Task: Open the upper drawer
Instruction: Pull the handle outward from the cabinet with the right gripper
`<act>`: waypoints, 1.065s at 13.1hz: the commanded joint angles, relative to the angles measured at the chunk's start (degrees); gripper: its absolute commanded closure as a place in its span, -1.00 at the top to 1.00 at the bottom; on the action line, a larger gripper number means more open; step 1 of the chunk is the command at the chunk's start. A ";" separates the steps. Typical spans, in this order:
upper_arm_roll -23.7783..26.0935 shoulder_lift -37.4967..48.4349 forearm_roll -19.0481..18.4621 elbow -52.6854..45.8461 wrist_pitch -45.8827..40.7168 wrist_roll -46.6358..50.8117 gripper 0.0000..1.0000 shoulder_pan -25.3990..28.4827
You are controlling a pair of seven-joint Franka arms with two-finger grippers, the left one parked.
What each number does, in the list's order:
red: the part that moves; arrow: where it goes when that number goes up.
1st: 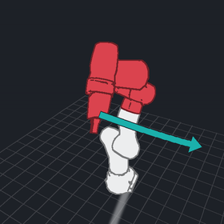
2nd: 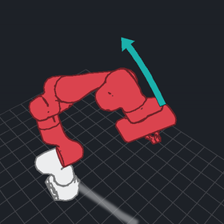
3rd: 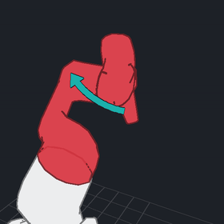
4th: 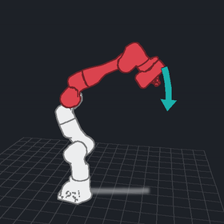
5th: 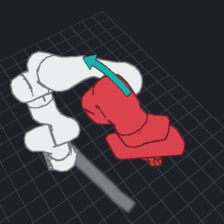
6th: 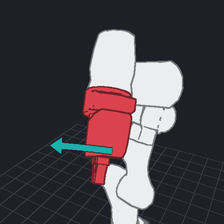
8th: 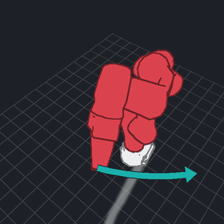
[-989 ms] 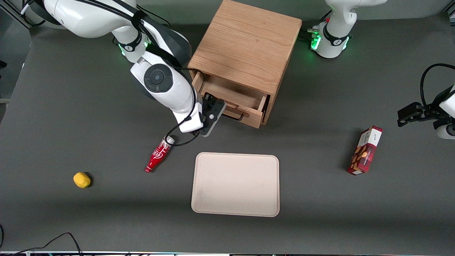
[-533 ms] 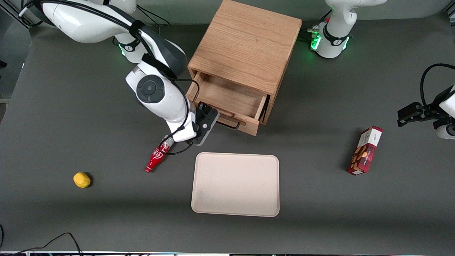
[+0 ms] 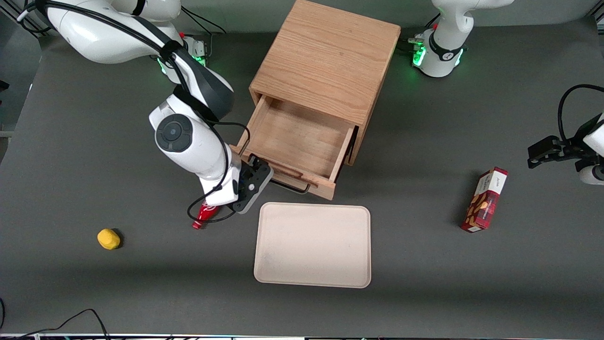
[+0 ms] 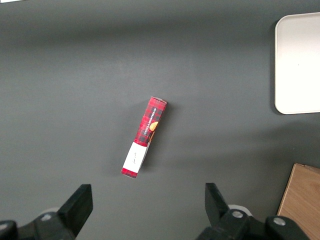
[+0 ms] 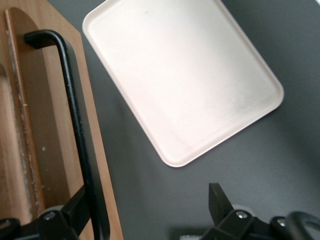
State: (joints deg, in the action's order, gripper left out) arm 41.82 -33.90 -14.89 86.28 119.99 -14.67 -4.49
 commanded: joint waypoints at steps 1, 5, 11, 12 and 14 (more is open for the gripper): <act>-2.61 -0.29 0.92 -1.29 2.79 -1.76 1.00 0.80; -4.73 -0.29 0.83 -1.55 5.08 -2.37 1.00 0.80; -5.61 0.32 1.18 -4.36 5.08 -1.76 1.00 0.62; -5.52 0.33 1.79 -4.54 5.08 -1.41 1.00 0.62; -5.17 0.24 3.46 -4.63 5.17 -1.15 1.00 0.80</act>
State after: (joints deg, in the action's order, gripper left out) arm 37.68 -34.02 -12.88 84.63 123.54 -15.41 -4.30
